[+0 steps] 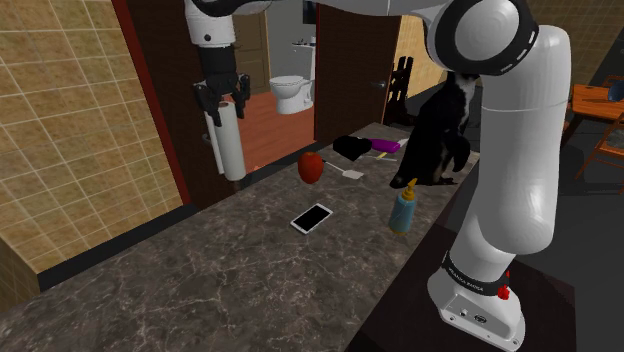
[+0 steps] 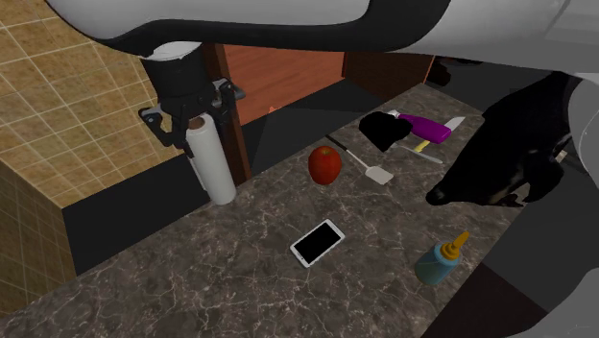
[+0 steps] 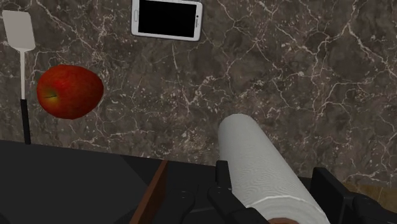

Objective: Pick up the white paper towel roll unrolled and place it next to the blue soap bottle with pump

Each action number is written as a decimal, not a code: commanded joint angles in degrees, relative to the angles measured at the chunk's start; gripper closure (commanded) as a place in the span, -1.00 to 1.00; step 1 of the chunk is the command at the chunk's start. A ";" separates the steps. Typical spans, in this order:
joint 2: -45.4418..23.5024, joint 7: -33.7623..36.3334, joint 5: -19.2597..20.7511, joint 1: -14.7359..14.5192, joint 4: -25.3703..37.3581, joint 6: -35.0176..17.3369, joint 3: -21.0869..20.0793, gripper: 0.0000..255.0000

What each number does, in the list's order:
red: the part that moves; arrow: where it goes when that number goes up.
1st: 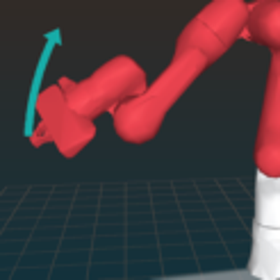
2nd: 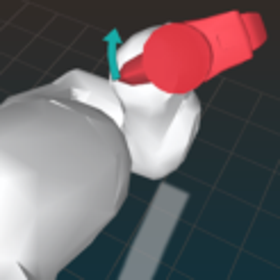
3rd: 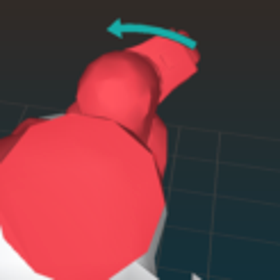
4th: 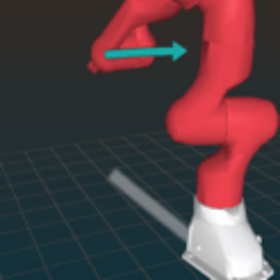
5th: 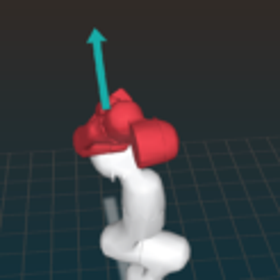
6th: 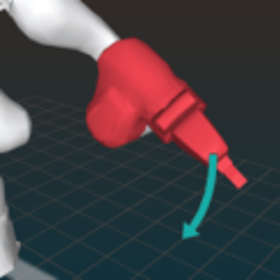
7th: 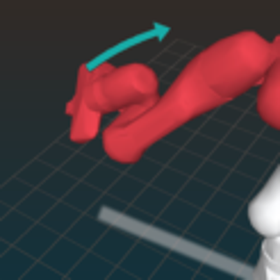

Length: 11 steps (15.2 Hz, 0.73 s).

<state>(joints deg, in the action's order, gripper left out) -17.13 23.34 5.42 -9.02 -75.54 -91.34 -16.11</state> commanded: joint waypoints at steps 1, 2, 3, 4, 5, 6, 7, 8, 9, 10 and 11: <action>-0.77 0.07 0.21 -0.29 2.85 2.14 -0.04 1.00; -1.05 0.08 0.29 -0.40 4.05 3.06 -0.05 1.00; -1.37 0.09 0.38 -0.52 5.30 3.99 -0.07 1.00; -1.71 0.10 0.47 -0.65 6.59 4.95 -0.08 1.00; -2.08 0.11 0.58 -0.79 7.93 5.93 -0.09 1.00; -2.49 0.12 0.70 -0.95 9.33 6.93 -0.10 1.00; -2.94 0.13 0.83 -1.12 10.80 7.96 -0.10 1.00; -3.43 0.14 0.98 -1.30 12.33 9.01 -0.11 1.00; -3.96 0.15 1.14 -1.50 13.94 10.10 -0.11 1.00; -4.55 0.16 1.31 -1.73 15.65 11.23 -0.11 1.00; -5.19 0.17 1.50 -1.98 17.46 12.41 -0.11 1.00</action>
<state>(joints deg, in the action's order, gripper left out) -21.70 23.46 6.73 -10.72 -59.99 -80.27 -16.21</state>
